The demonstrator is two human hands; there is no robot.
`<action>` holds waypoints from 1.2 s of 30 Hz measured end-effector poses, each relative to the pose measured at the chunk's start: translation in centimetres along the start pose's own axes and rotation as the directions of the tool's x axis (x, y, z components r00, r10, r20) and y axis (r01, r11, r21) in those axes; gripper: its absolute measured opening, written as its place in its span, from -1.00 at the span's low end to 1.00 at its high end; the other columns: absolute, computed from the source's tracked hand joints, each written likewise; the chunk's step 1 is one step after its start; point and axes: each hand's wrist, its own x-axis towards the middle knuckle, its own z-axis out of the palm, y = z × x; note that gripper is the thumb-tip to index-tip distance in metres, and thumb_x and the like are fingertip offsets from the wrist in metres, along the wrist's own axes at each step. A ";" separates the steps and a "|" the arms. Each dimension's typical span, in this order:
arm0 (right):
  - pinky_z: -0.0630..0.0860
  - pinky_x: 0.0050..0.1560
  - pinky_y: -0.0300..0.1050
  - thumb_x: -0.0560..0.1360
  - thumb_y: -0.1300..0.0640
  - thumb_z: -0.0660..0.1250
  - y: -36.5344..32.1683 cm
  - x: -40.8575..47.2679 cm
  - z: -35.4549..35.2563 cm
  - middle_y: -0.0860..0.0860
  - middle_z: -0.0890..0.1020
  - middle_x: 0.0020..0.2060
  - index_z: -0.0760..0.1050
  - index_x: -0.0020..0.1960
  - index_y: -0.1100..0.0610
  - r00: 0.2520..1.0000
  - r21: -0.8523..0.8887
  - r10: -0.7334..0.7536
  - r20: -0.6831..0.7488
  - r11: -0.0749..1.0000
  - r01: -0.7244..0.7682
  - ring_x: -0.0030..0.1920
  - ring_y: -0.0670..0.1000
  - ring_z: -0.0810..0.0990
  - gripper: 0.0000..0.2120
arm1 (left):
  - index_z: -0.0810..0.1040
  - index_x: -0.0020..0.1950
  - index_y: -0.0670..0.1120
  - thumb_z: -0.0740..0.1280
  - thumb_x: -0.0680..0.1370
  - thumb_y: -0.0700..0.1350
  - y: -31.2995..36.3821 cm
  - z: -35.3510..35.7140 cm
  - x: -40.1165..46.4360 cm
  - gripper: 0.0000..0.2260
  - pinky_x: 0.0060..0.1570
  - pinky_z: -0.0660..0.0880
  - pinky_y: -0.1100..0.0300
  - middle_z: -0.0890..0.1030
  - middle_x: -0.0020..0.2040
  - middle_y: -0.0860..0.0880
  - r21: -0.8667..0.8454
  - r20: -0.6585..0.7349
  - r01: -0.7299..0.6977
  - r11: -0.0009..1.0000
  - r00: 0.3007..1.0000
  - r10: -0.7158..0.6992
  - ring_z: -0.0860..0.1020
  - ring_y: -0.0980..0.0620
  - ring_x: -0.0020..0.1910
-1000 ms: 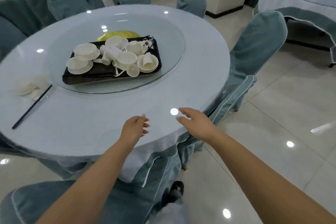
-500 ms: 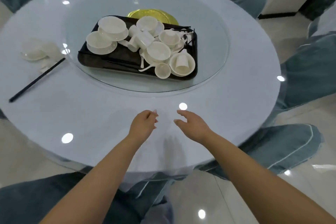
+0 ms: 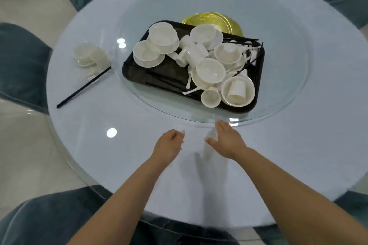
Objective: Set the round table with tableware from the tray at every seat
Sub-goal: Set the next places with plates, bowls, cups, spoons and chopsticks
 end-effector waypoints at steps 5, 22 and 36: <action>-0.17 0.52 0.12 0.60 -0.27 -0.01 4.9 0.8 0.9 -0.04 -0.23 0.57 -0.27 0.59 0.06 0.998 -0.168 -0.053 0.031 0.984 0.057 0.56 -0.02 -0.24 -0.25 | 0.57 0.03 -0.10 0.19 0.62 0.11 1.7 1.5 1.4 -0.69 -0.08 0.52 0.15 0.62 -0.09 0.04 0.003 -0.033 0.046 0.999 0.998 -0.046 0.63 0.08 -0.20; -0.10 0.54 0.08 0.61 -0.18 0.06 9.8 1.2 -0.1 0.06 -0.13 0.59 -0.19 0.59 0.16 0.983 -0.145 0.145 -0.113 0.976 -0.160 0.57 0.08 -0.18 -0.25 | 0.58 0.04 -0.08 0.20 0.62 0.11 2.4 3.4 2.6 -0.70 -0.01 0.55 0.11 0.63 -0.05 0.02 0.016 0.034 0.064 0.998 0.997 -0.064 0.63 0.06 -0.17; -0.08 0.54 0.05 0.64 -0.17 0.03 -0.8 4.5 -1.4 0.03 -0.08 0.59 -0.13 0.60 0.14 1.000 -0.054 -0.014 0.025 0.998 0.015 0.58 0.02 -0.11 -0.31 | 0.57 0.04 -0.13 0.25 0.61 0.04 3.2 -1.1 6.5 -0.74 -0.10 0.51 0.15 0.62 -0.05 -0.03 -0.013 0.084 -0.007 1.000 0.996 0.008 0.60 0.04 -0.21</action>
